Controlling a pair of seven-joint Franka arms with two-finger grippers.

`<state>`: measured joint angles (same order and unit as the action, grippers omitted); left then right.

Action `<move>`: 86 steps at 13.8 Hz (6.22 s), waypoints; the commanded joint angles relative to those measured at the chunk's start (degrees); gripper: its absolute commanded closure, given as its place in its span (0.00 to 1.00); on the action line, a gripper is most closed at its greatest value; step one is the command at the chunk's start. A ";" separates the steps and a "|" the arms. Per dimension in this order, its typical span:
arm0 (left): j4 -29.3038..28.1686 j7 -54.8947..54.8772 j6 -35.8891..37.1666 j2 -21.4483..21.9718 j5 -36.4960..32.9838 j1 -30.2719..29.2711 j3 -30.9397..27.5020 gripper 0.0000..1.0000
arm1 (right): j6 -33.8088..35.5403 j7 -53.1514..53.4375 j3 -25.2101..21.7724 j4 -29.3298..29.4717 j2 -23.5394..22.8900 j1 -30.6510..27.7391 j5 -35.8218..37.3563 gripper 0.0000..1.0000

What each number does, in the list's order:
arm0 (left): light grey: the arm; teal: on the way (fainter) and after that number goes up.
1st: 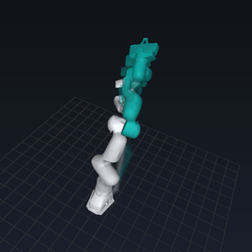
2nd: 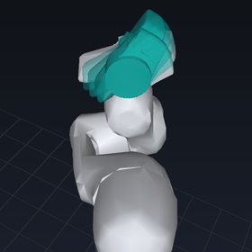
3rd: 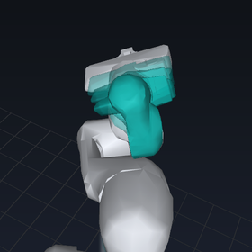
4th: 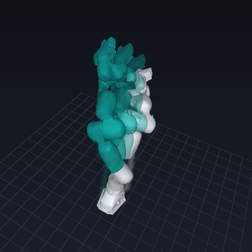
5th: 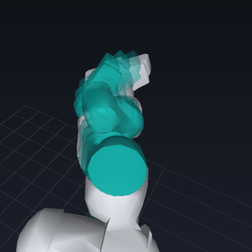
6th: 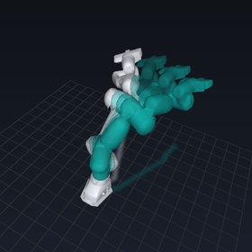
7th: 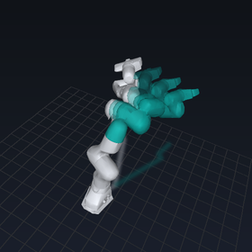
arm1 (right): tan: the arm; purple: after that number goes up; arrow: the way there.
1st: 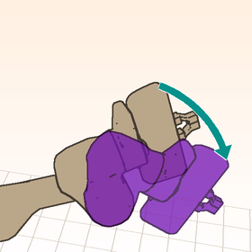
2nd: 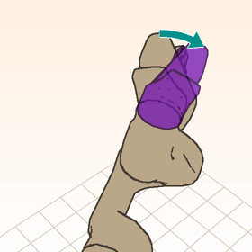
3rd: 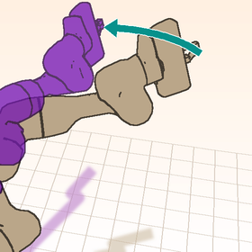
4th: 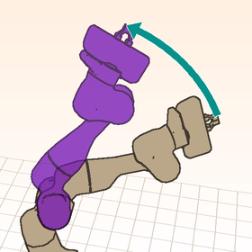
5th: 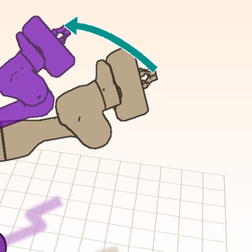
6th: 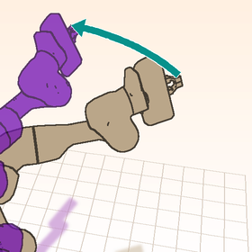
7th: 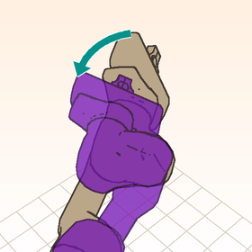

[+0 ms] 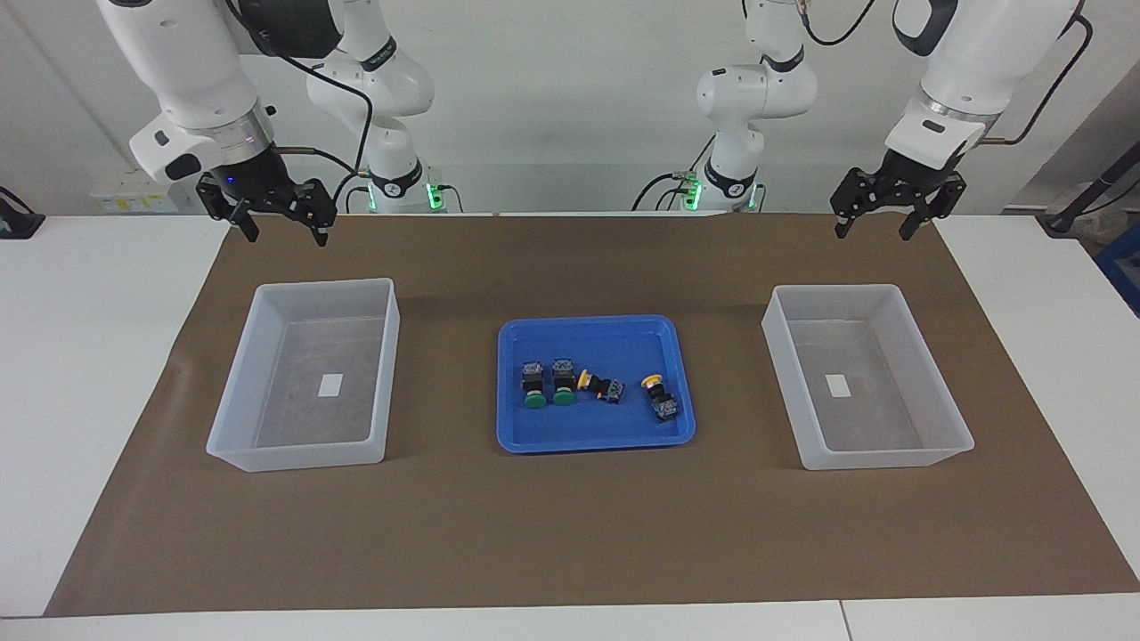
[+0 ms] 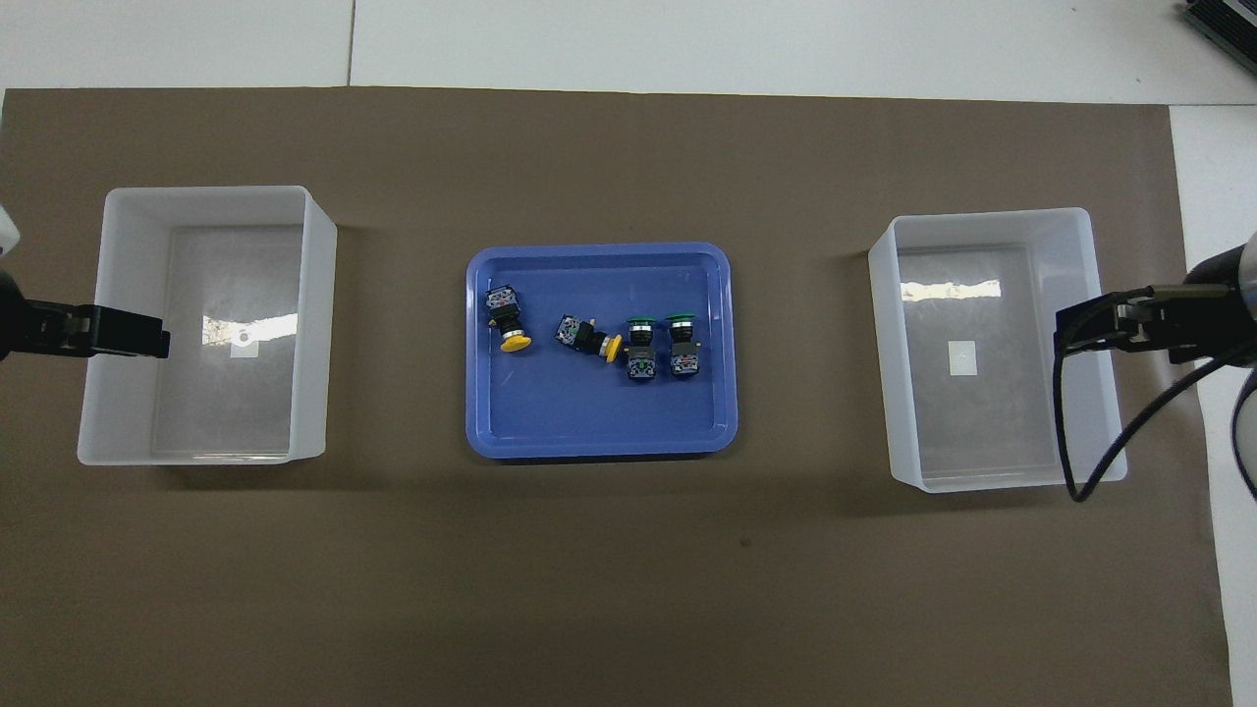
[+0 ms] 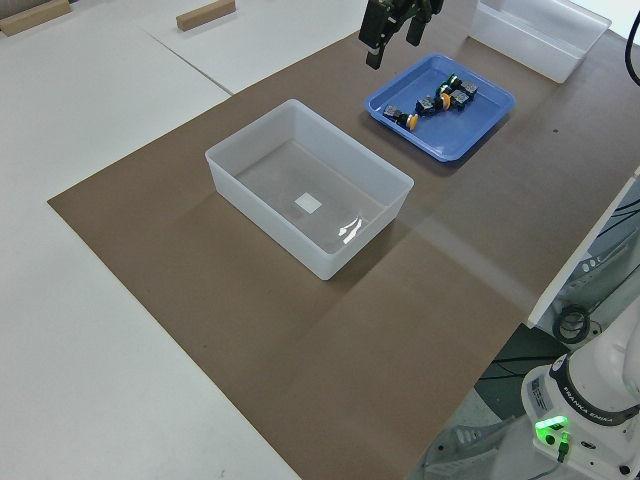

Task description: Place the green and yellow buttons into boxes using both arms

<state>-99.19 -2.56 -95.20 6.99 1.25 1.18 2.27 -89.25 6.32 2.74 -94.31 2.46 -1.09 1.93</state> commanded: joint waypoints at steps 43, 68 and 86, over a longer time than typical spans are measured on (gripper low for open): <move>-12.43 57.40 -46.92 -27.11 -8.99 23.61 0.63 0.00 | -45.38 16.53 0.96 -16.34 -14.32 20.68 -3.77 0.00; -11.91 61.10 -47.45 -28.69 -9.43 25.98 0.63 1.00 | -56.38 19.61 0.69 -20.21 -21.89 26.67 -0.17 0.19; -0.04 44.07 -26.63 -22.02 -2.50 17.28 0.63 1.00 | -56.47 25.85 0.78 -20.47 -21.01 26.67 -0.17 0.38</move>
<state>-98.97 45.75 -124.40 -17.17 -3.88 19.17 2.80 -144.66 30.13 3.35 -113.18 -19.77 25.84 0.04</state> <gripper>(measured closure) 0.581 0.374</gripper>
